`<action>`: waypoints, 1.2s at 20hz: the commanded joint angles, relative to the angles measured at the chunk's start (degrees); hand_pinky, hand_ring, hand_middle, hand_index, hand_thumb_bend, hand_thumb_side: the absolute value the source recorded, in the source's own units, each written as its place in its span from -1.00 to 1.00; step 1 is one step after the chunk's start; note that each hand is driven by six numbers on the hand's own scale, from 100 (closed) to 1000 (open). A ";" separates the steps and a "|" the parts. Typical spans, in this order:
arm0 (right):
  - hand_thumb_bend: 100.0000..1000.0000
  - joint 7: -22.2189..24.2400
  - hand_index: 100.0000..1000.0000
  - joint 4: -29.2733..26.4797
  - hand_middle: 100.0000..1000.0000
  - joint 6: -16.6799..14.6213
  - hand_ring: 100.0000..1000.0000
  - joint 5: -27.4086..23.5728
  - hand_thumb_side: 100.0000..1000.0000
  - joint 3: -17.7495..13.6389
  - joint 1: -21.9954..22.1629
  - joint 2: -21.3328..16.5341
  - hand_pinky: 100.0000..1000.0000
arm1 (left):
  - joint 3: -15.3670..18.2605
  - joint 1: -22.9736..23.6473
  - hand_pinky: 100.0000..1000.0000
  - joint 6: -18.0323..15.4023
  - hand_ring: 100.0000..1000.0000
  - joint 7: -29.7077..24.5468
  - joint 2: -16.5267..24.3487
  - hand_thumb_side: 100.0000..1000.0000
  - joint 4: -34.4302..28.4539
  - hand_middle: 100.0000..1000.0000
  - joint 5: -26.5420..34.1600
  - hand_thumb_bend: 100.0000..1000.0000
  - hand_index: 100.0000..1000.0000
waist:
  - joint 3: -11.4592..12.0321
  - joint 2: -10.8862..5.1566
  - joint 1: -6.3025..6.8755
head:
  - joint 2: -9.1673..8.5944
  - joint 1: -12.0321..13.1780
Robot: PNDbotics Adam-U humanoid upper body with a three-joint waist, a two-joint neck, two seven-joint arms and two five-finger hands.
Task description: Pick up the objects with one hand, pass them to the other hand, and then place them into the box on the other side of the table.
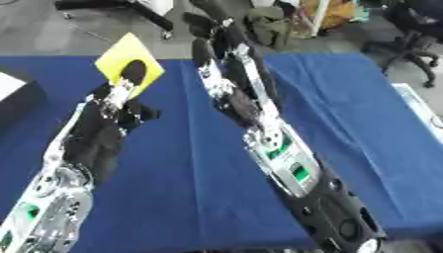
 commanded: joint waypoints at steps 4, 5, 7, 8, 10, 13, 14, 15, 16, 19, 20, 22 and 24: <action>-1.00 -6.28 0.89 -1.22 0.82 2.37 0.76 4.19 0.34 -1.55 0.09 0.80 0.80 | 1.77 -0.42 0.29 0.36 -0.30 0.61 2.33 -0.50 -3.49 -0.58 0.62 -0.96 -0.28 | -0.12 -0.50 0.29 | -0.08 0.05; -1.00 -6.66 0.88 -1.22 0.82 2.54 0.76 4.71 0.34 -1.67 0.18 0.95 0.79 | 2.24 -0.64 0.29 0.30 -0.30 0.85 3.00 -0.50 -3.87 -0.58 0.60 -0.96 -0.27 | -0.17 -0.51 0.32 | -0.08 0.38; -1.00 -6.99 0.87 -1.20 0.80 2.74 0.74 5.65 0.32 -1.81 0.49 1.24 0.78 | 4.01 -1.81 0.29 -0.02 -0.30 1.74 5.60 -0.52 -4.78 -0.57 0.01 -0.97 -0.26 | -0.36 -0.55 0.43 | -0.08 2.35; -1.00 -6.95 0.87 -1.15 0.79 2.82 0.74 6.03 0.31 -1.79 0.59 1.36 0.78 | 5.27 -2.77 0.29 -0.10 -0.30 2.31 7.70 -0.52 -5.41 -0.57 -0.78 -0.98 -0.26 | -0.53 -0.56 0.49 | -0.08 4.31; -1.00 -6.36 0.86 -0.97 0.77 2.79 0.72 6.73 0.30 -1.62 0.43 1.42 0.77 | 8.49 -5.11 0.28 0.08 -0.29 3.46 13.32 -0.56 -6.89 -0.55 -5.48 -1.00 -0.23 | -0.90 -0.33 0.74 | -1.43 10.39; -1.00 -4.95 0.85 -0.60 0.76 2.58 0.72 7.25 0.28 -1.52 -0.48 1.45 0.77 | 13.03 -8.87 0.23 2.63 -0.27 3.03 23.08 -0.63 -6.01 -0.54 -23.25 -1.00 -0.22 | -1.55 0.42 1.09 | -5.00 17.85; -1.00 -4.51 0.85 -0.52 0.76 2.49 0.72 7.34 0.27 -1.48 -0.74 1.44 0.77 | 14.17 -10.02 0.21 3.53 -0.26 2.18 26.15 -0.66 -4.35 -0.53 -31.05 -1.00 -0.22 | -1.84 0.61 1.16 | -6.02 19.34; -1.00 -4.07 0.85 -0.43 0.75 2.41 0.72 7.43 0.27 -1.43 -0.91 1.46 0.77 | 15.09 -11.01 0.20 4.39 -0.25 0.98 28.54 -0.67 -1.98 -0.53 -38.88 -1.00 -0.22 | -2.14 0.74 1.21 | -6.82 20.35; -1.00 -3.61 0.85 -0.29 0.75 2.36 0.71 7.47 0.26 -1.35 -1.01 1.51 0.76 | 15.89 -12.04 0.18 5.07 -0.24 -0.36 30.72 -0.70 1.09 -0.53 -46.64 -0.99 -0.23 | -2.47 0.81 1.25 | -7.54 21.25; -1.00 -2.59 0.85 0.04 0.74 2.20 0.71 7.45 0.26 -1.25 -1.26 1.83 0.76 | 18.04 -14.74 0.15 6.29 -0.21 -5.10 34.87 -0.73 13.29 -0.52 -66.88 -0.95 -0.23 | -3.47 0.88 1.23 | -8.77 22.60; -1.00 -2.36 0.85 0.06 0.74 2.13 0.71 7.56 0.22 -1.27 -1.26 1.91 0.76 | 18.76 -15.50 0.14 6.52 -0.20 -6.61 35.60 -1.00 17.61 -0.53 -72.15 -0.89 -0.23 | -3.73 0.87 1.20 | -8.91 22.73; -1.00 -1.89 0.84 0.28 0.73 2.10 0.70 7.79 0.24 -1.23 -1.13 2.17 0.76 | 20.24 -16.90 0.13 6.76 -0.19 -9.38 36.45 -0.74 26.48 -0.56 -81.17 -0.90 -0.24 | -4.17 0.86 1.10 | -8.98 22.91; -1.00 -1.43 0.84 0.62 0.73 2.11 0.70 7.95 0.24 -1.18 -1.02 2.47 0.75 | 22.08 -17.92 0.13 7.14 -0.18 -11.60 36.45 -0.75 35.49 -0.54 -88.54 -0.86 -0.24 | -4.57 0.85 1.00 | -8.81 22.76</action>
